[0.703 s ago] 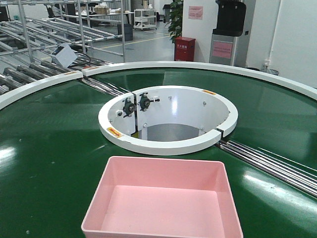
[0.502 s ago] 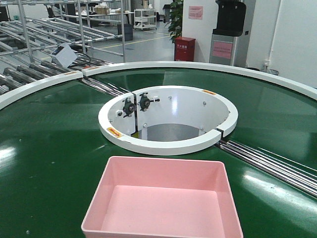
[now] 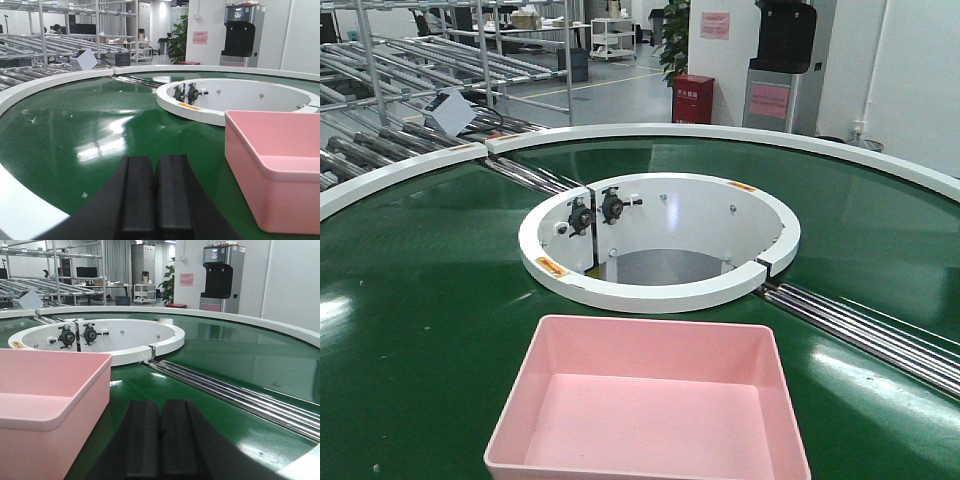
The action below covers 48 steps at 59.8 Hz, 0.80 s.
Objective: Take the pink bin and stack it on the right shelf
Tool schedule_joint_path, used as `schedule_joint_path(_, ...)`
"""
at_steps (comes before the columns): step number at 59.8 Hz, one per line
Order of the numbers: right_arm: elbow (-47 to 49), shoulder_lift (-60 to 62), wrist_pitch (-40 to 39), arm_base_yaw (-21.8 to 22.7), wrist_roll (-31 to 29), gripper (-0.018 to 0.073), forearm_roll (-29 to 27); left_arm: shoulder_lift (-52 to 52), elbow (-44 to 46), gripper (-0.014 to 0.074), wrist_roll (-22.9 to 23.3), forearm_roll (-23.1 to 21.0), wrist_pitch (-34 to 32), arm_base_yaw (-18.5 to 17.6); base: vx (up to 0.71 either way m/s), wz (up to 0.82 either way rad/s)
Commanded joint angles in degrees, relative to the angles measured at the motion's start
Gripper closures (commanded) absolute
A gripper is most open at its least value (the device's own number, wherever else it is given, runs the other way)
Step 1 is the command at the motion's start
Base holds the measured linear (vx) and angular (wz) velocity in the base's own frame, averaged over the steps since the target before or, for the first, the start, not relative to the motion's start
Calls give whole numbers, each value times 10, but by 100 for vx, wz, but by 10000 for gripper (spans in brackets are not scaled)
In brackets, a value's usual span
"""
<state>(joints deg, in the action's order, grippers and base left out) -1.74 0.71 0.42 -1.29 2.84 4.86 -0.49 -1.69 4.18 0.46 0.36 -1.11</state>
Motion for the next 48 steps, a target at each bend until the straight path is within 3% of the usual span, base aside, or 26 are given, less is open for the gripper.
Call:
schedule_joint_path(1, 0, 6, -92, -1, 1, 568, -10, -11, -6, 594, 6, -5, -81, 1, 0, 0)
schedule_joint_path(5, 39, 6, -106, -1, 18, 568, -32, -11, 34, 594, 19, -5, -112, 0, 0, 0)
schedule_joint_path(11, 108, 2, -50, -1, 18, 568, 1, -6, 107, 594, 29, -5, -72, 0, 0, 0)
schedule_joint_path(16, 191, -26, 36, -1, 18, 568, 16, 15, 183, 594, 28, -5, 1, 0, 0, 0)
schedule_joint_path(25, 325, -116, 209, -1, 18, 568, 19, 101, 304, 594, 0, -5, 195, 0, 0, 0)
schedule_joint_path(31, 373, -182, 309, -1, 18, 568, 26, 158, 341, 594, -14, -5, 291, 0, 0, 0)
schedule_joint_path(39, 379, -262, 355, -1, 21, 568, 25, 208, 345, 594, -10, -5, 331, 0, 0, 0)
schedule_joint_path(48, 379, -331, 366, -1, 17, 565, 24, 239, 344, 591, -8, -5, 330, 0, 0, 0)
